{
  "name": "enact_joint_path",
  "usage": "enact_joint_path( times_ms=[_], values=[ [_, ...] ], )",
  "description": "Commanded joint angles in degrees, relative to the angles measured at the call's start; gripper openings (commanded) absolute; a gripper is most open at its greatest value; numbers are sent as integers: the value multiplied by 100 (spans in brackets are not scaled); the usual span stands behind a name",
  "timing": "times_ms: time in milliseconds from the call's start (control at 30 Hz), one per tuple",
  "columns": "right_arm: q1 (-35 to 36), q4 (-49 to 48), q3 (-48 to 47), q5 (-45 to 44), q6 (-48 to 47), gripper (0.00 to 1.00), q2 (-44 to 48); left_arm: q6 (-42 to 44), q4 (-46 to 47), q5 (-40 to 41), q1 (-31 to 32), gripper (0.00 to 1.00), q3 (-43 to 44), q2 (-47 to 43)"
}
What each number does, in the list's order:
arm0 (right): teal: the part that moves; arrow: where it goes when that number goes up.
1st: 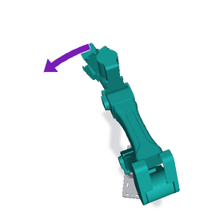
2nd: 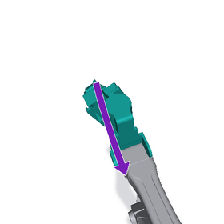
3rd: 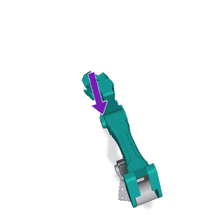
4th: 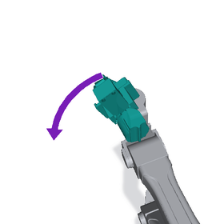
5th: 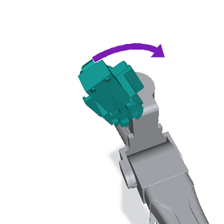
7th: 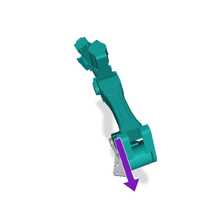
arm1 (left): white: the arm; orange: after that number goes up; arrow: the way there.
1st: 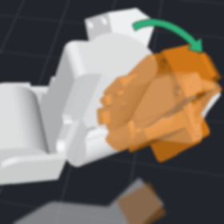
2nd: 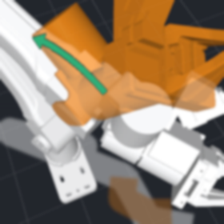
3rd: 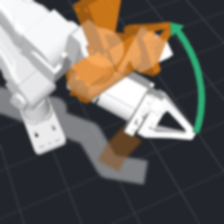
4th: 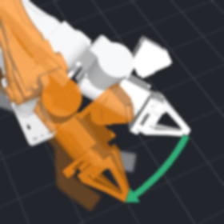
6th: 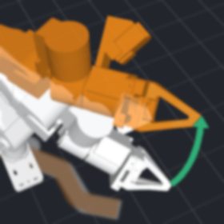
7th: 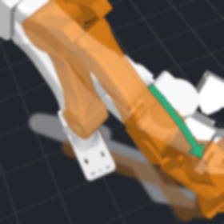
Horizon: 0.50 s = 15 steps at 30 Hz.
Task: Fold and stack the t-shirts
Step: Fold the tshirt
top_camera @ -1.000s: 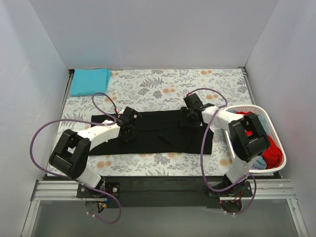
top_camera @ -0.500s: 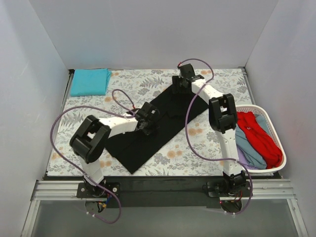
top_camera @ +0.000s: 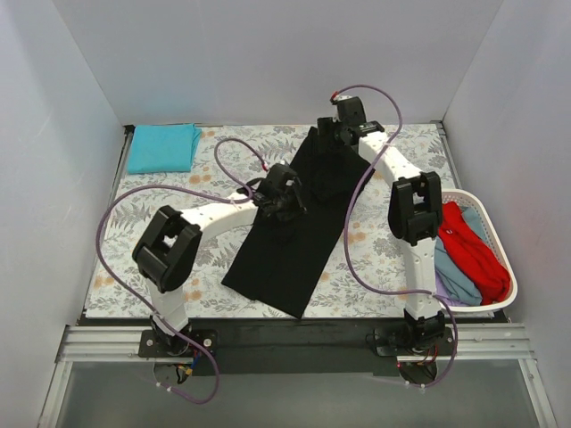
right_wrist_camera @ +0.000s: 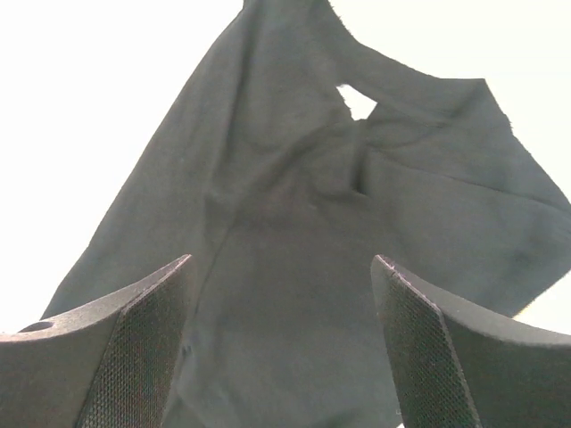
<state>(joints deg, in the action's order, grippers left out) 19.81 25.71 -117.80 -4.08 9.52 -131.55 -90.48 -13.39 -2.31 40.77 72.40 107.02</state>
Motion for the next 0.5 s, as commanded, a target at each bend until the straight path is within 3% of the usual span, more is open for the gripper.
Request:
enact_joint_path(
  times_ms=[0, 233, 467],
  values=[
    [-206, -85, 345, -181, 226, 85, 551, 1468, -279, 653, -105, 20, -226, -840],
    [-197, 267, 328, -41, 445, 84, 191, 2868, -682, 310, -105, 22, -437, -762],
    [-171, 549, -59, 144, 411, 82, -415, 2860, -991, 39, -105, 22, -683, -604]
  ],
)
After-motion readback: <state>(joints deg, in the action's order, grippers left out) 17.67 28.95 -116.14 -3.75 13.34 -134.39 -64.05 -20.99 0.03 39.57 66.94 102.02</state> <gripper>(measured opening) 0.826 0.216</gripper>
